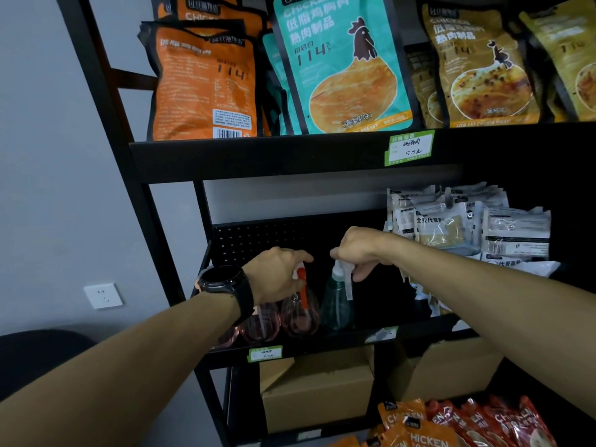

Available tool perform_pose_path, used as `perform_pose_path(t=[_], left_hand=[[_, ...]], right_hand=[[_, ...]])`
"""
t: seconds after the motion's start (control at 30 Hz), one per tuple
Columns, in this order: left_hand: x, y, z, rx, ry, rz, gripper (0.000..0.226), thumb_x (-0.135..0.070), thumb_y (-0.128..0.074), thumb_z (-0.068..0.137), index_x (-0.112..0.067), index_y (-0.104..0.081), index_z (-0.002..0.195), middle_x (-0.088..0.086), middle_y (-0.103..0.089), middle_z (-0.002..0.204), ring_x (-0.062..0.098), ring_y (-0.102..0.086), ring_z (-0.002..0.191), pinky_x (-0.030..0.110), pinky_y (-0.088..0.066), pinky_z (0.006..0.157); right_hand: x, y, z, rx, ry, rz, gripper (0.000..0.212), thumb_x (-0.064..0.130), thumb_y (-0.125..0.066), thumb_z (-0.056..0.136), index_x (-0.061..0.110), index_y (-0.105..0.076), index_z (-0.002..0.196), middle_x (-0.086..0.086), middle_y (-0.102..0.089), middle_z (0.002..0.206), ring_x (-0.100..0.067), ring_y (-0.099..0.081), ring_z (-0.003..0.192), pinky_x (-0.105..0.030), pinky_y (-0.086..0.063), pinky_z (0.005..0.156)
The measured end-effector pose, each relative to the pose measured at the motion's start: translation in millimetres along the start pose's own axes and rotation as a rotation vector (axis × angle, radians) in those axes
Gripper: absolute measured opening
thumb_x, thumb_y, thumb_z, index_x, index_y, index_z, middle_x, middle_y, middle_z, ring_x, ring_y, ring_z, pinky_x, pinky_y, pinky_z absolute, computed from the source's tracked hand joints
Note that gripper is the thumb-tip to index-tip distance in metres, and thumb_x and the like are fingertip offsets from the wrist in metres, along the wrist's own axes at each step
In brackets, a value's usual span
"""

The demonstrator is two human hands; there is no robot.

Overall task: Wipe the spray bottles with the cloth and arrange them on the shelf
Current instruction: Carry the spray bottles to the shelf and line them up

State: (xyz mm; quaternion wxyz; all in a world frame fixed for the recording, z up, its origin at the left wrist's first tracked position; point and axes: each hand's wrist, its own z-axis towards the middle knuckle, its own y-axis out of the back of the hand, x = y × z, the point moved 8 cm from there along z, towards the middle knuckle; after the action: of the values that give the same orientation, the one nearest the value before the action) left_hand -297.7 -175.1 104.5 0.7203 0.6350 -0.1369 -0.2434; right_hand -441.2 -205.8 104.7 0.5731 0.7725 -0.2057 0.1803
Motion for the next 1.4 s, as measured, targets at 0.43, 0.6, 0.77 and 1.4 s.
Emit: perform_pose_path(t=[0.43,0.6,0.77,1.4], left_hand=[[65,31,-47,0.195,0.160,0.004,0.054,-0.032,-0.061,0.088,-0.029,-0.049,0.141,-0.001,-0.064,0.128,0.008,-0.060,0.081,0.017,-0.047,0.070],[65,24,-59,0.176,0.099,0.037,0.048,-0.030,-0.062,0.092,-0.027,-0.052,0.139,-0.005,-0.062,0.130,0.009,-0.058,0.106,0.016,-0.041,0.085],[67,22,-53,0.085,0.097,0.020,0.032,-0.039,-0.053,0.098,-0.029,-0.063,0.127,-0.006,-0.070,0.116,0.012,-0.062,0.105,0.020,-0.044,0.083],[76,35,-55,0.092,0.135,-0.011,0.054,-0.044,-0.059,0.094,-0.026,-0.047,0.143,-0.001,-0.056,0.141,0.015,-0.058,0.118,0.021,-0.042,0.096]], right_hand=[[52,18,-24,-0.110,0.402,-0.163,0.046,0.047,-0.055,0.094,0.020,-0.059,0.130,0.001,-0.062,0.128,-0.016,-0.057,0.116,-0.027,-0.044,0.098],[65,-25,-21,0.095,0.458,-0.308,0.063,0.042,-0.070,0.084,0.025,-0.048,0.141,0.000,-0.052,0.141,-0.017,-0.050,0.127,-0.034,-0.041,0.107],[66,-39,-13,0.088,0.484,-0.370,0.051,0.032,-0.067,0.089,0.019,-0.053,0.137,-0.001,-0.053,0.141,-0.017,-0.050,0.128,-0.028,-0.040,0.103],[68,-36,-11,0.106,0.452,-0.321,0.063,0.039,-0.070,0.086,0.024,-0.046,0.142,-0.002,-0.047,0.146,-0.018,-0.047,0.131,-0.035,-0.038,0.109]])
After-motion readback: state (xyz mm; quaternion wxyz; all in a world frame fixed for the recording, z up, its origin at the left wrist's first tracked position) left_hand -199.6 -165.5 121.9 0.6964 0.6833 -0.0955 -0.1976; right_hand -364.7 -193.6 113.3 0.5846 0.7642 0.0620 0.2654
